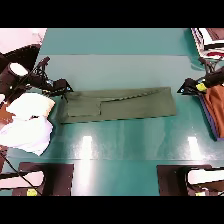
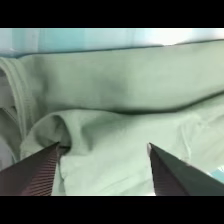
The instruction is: Fold the shirts.
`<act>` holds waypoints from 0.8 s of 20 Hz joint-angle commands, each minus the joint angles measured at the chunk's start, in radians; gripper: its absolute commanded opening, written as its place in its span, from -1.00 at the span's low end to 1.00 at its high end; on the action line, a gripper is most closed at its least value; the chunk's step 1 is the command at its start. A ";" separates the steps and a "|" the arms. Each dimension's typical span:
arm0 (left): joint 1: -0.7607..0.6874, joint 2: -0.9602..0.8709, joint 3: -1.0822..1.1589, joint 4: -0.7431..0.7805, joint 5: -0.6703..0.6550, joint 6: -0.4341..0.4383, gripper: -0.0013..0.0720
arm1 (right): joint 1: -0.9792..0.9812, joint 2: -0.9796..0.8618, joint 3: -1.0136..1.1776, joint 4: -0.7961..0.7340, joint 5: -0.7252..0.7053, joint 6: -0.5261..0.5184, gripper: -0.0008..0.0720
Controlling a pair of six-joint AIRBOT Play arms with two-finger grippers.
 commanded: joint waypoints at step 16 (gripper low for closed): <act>-0.333 -0.034 0.023 -0.125 0.129 -0.035 -0.89 | 0.016 -0.134 -0.134 0.253 -0.045 -0.182 -0.84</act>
